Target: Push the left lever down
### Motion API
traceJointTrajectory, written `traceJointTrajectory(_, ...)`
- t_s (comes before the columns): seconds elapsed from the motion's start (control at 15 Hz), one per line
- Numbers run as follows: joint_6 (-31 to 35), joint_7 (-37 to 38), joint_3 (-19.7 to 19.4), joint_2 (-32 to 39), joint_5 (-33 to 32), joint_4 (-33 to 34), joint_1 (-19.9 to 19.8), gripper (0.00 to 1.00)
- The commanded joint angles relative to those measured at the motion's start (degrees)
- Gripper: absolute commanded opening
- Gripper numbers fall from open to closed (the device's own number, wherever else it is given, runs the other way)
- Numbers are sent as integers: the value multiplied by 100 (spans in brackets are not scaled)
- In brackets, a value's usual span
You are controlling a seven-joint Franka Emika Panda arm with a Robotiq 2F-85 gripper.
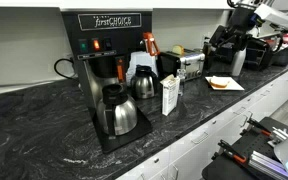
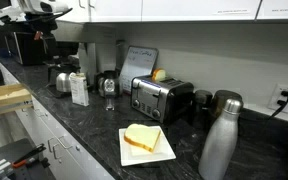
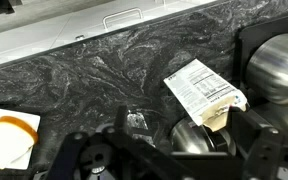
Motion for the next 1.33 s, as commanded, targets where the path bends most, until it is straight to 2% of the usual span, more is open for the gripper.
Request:
traceJointTrajectory(0.0, -32, -33, 33, -5, 34, 19, -50, 100)
traceJointTrajectory(0.53, 80, -17, -24, -23, 82, -63, -97, 100)
traceJointTrajectory(0.73, 64, 56, -43, -6, -167, -200, -419, 100)
traceJointTrajectory(1.13, 283, -72, -90, 405, -1280, -164, -1263, 100)
traceJointTrajectory(1.2, 397, -108, -117, 516, -1454, -159, -1354, 100)
traceJointTrajectory(1.27, 173, 12, -153, 273, -1277, -196, -1170, 100)
